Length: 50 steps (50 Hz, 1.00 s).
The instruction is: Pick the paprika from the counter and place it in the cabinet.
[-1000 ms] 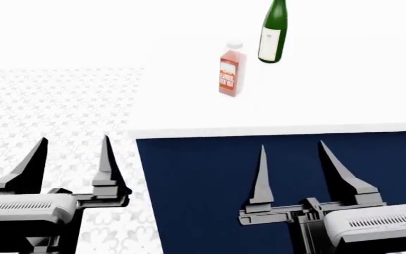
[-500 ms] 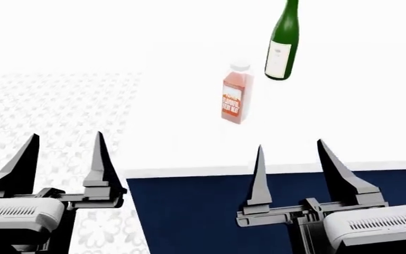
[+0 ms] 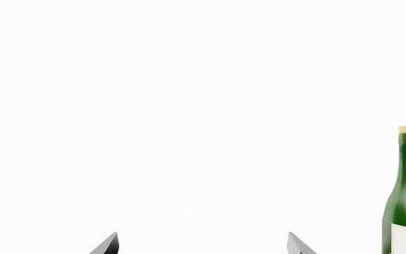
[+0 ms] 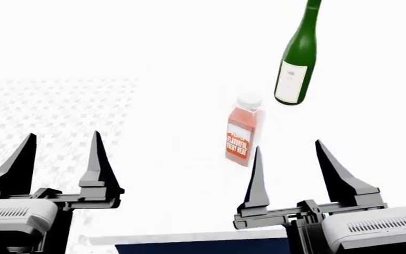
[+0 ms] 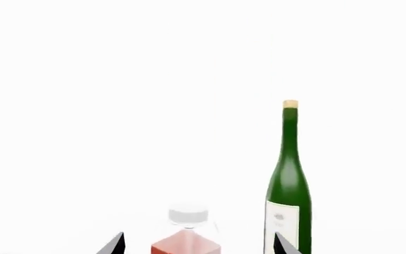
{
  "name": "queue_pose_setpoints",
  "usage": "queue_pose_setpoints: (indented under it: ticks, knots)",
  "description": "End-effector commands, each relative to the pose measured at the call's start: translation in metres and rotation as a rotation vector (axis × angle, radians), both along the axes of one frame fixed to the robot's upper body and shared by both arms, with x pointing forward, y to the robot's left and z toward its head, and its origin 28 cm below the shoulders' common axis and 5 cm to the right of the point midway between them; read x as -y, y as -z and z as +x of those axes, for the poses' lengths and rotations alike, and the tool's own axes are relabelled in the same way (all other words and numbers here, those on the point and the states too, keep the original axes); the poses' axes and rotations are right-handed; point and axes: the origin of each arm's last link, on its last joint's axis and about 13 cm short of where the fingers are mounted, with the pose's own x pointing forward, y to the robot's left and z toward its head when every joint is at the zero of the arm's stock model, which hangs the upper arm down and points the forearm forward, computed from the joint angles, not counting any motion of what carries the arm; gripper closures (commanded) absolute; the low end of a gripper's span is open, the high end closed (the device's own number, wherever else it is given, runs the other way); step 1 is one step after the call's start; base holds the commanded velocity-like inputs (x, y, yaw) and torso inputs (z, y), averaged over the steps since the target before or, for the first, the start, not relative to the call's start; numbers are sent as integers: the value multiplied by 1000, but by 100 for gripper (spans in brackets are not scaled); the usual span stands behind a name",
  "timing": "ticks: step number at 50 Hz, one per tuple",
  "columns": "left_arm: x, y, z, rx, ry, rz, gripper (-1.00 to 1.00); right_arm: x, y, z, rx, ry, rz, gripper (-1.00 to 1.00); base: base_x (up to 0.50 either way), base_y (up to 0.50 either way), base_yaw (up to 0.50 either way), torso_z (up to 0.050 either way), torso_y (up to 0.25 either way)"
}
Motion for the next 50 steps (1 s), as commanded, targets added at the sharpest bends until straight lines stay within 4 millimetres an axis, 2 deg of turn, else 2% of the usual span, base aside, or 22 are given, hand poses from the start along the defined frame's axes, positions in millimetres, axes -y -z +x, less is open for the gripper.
queue_pose_setpoints:
  ticks: [1,20,26,35,50]
  knots:
    - [-1,-1,0,0,4,-6,-100,-1,1,-1,-4,-7,-1,-100,-18,-422,0,0,0]
    - [-1,0,0,-1,6,-6,-100,-2,-1,-2,-52,-50,-5,-100,-2,-43,0,0,1]
    - [-1,-1,-1,1,7,-9,-100,8,-14,-3,-121,-85,-26,-100,0,0,0,0,0]
    - [-3,-3,-2,4,7,-16,-100,24,-33,5,-283,-126,-173,-100,0,0,0,0,0]
    - [-5,-4,-1,5,9,-27,-100,40,-39,26,-402,-220,-176,-100,0,0,0,0,0]
